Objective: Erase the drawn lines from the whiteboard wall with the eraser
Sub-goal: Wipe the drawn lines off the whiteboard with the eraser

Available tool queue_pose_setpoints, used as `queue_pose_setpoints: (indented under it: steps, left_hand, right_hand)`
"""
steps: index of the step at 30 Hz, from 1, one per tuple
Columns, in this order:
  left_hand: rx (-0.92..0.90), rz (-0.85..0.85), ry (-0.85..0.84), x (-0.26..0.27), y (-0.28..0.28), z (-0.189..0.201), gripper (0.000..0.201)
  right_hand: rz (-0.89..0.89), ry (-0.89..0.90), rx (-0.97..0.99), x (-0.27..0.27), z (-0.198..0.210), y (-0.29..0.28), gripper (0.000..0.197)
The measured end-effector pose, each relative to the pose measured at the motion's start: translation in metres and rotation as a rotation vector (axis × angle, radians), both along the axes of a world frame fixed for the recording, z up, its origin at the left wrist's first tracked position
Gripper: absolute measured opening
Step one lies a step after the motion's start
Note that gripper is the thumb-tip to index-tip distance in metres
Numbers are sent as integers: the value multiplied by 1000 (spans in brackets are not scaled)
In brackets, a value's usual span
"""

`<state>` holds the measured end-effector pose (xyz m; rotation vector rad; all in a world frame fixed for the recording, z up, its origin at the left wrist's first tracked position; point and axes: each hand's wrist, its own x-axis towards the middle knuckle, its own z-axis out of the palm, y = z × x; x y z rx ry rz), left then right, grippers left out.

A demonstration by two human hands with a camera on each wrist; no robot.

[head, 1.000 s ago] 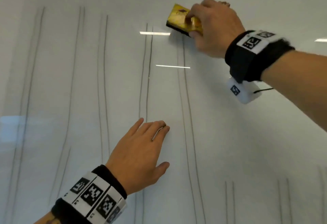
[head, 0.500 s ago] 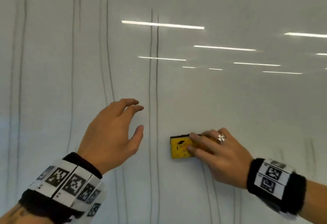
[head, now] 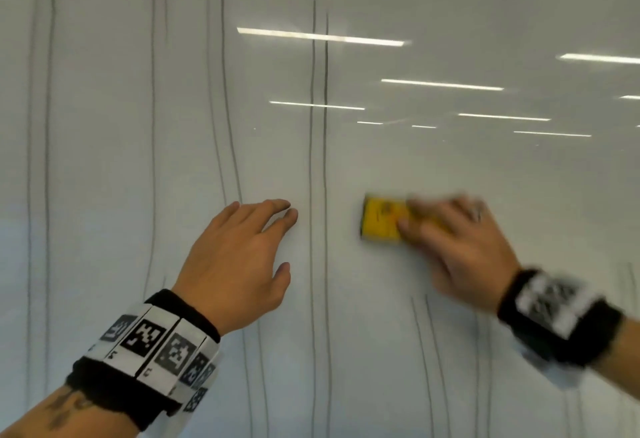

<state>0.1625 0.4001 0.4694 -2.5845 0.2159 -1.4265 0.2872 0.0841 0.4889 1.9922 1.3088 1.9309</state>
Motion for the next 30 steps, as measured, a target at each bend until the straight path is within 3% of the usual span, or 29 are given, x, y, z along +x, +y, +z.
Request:
queue_pose_setpoints:
  steps: [2, 4, 7, 10, 12, 14, 18, 21, 23, 26, 28, 30]
  left_hand:
    - [20, 17, 33, -1, 3, 2, 72]
    - [16, 36, 49, -2, 2, 4, 73]
    - [18, 51, 44, -2, 0, 6, 70]
    - [26, 77, 38, -2, 0, 7, 71]
    - [36, 84, 40, -2, 0, 5, 75]
    - [44, 77, 38, -2, 1, 1, 81]
    - [50, 40, 109, -6, 7, -1, 87]
    - [61, -3, 130, -11, 15, 3, 84]
    - [62, -24, 138, -16, 19, 3, 80]
    - [43, -43, 81, -24, 23, -1, 70]
    - [17, -44, 4, -29, 30, -4, 65]
    - [-29, -13, -58, -33, 37, -7, 65]
  right_hand:
    - [-11, 21, -143, -5, -64, -13, 44]
    - [-17, -9, -239, -4, -72, -20, 52]
    - [-41, -72, -200, 4, -8, -13, 40]
    - [11, -96, 98, 9, 84, 8, 32]
    - [31, -30, 240, 2, 117, 26, 30]
    - [69, -23, 245, -4, 109, 47, 30]
    - [36, -40, -175, -22, 49, 72, 28]
    - [-2, -104, -310, -21, 94, 74, 32]
    - [-1, -86, -170, -20, 149, 78, 34]
    - [13, 76, 241, -25, 222, 84, 34]
    - [-10, 127, 301, -27, 220, 99, 33]
    - [46, 110, 147, -32, 180, 108, 33]
